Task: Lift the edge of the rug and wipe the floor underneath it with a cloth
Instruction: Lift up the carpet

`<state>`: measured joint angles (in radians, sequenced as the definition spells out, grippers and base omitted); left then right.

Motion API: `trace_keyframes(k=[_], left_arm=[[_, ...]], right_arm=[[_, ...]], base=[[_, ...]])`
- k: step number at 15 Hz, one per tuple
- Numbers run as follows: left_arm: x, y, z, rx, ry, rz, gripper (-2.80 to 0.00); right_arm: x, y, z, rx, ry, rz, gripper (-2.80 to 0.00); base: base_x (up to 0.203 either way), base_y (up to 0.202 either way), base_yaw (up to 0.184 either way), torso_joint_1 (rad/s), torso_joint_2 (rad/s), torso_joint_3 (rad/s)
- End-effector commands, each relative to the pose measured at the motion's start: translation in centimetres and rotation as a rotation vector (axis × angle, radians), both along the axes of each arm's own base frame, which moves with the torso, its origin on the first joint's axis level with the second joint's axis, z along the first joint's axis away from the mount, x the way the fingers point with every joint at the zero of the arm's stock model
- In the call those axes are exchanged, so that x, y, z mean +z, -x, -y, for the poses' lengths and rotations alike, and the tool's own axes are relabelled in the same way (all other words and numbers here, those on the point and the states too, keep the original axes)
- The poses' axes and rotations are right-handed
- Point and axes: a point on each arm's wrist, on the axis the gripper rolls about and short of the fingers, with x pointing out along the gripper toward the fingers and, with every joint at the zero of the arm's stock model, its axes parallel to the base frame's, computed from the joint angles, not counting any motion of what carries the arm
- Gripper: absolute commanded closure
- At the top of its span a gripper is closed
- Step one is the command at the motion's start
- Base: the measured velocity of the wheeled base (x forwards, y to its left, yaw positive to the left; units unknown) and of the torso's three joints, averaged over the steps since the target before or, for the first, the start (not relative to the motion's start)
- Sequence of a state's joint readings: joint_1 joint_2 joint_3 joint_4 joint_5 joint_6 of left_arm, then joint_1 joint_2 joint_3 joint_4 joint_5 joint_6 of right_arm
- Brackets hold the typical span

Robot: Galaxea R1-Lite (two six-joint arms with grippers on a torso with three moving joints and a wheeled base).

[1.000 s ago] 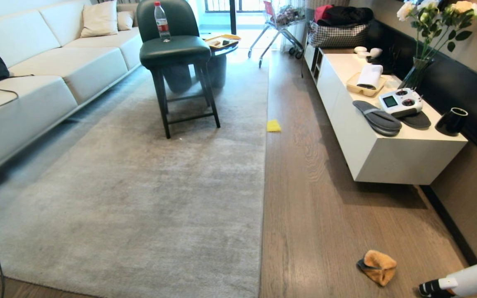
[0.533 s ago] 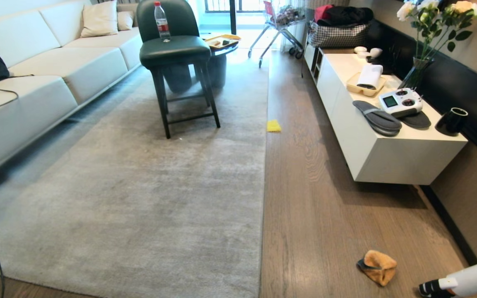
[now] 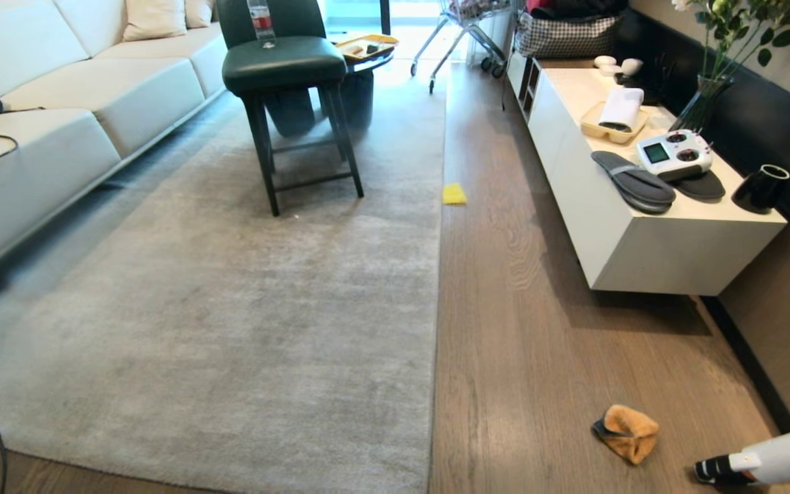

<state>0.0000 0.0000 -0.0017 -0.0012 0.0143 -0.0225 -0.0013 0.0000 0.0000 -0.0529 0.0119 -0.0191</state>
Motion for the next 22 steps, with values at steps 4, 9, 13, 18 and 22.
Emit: trace_keyframes(k=[4, 9, 13, 18, 22], left_arm=[[-0.01, 0.00, 0.00, -0.002, 0.001, 0.000, 0.00], [0.00, 0.00, 0.00, -0.002, 0.001, 0.000, 0.00], [0.00, 0.00, 0.00, 0.000, 0.001, 0.000, 0.00], [0.00, 0.00, 0.00, -0.002, 0.001, 0.000, 0.00], [0.00, 0.00, 0.00, 0.000, 0.001, 0.000, 0.00]], right_arm=[[0.01, 0.00, 0.00, 0.000, 0.001, 0.001, 0.00], [0.01, 0.00, 0.00, 0.000, 0.001, 0.001, 0.00], [0.01, 0.00, 0.00, 0.000, 0.001, 0.001, 0.00], [0.01, 0.00, 0.00, 0.000, 0.001, 0.001, 0.00], [0.01, 0.00, 0.00, 0.002, 0.001, 0.001, 0.00]], base=[[0.000, 0.000, 0.000, 0.004, 0.00, -0.197], [0.000, 0.000, 0.000, 0.002, 0.00, -0.195], [0.000, 0.000, 0.000, 0.003, 0.00, -0.203], [0.000, 0.000, 0.000, 0.002, 0.00, -0.194], [0.000, 0.000, 0.000, 0.005, 0.00, -0.198]])
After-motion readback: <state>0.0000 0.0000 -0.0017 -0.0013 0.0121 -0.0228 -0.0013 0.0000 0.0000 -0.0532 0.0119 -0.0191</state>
